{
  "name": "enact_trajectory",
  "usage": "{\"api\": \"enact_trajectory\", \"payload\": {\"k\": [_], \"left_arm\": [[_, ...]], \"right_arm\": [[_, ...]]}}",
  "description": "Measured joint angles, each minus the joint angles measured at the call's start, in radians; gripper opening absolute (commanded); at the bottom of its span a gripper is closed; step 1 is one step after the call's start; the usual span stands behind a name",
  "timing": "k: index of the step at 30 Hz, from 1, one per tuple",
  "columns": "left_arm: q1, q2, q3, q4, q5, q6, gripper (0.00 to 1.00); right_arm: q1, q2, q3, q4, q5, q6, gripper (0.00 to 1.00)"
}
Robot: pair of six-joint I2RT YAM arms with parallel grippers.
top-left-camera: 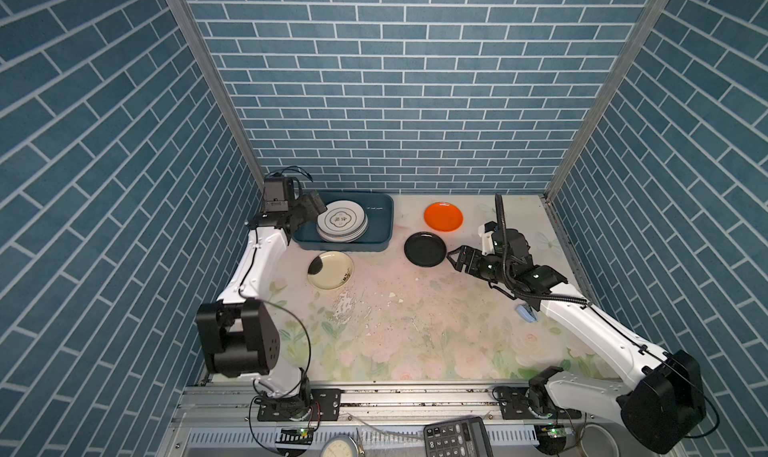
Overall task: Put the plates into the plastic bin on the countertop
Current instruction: 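Lower the white plate onto the stack in the bin and open the left gripper, then pull the left gripper back while the right gripper moves toward the orange plate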
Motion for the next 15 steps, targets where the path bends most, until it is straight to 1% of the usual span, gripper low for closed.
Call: {"api": "enact_trajectory", "payload": {"k": [3,5,10,15], "left_arm": [[0.001,-0.122,-0.087,0.003,-0.016,0.006,0.99],[0.001,-0.19,-0.155,0.005,-0.01,0.002,1.0],[0.001,-0.37,-0.359,0.019,0.065,-0.04,1.0],[0.0,-0.486,-0.456,0.01,0.135,-0.06,1.0]], "right_arm": [[-0.004,0.049,0.003,0.039,-0.001,-0.026,0.88],[-0.011,0.094,0.013,0.053,0.012,-0.07,0.9],[-0.032,0.228,0.126,0.016,0.091,-0.171,0.9],[-0.041,0.271,0.152,0.023,0.101,-0.192,0.9]]}}
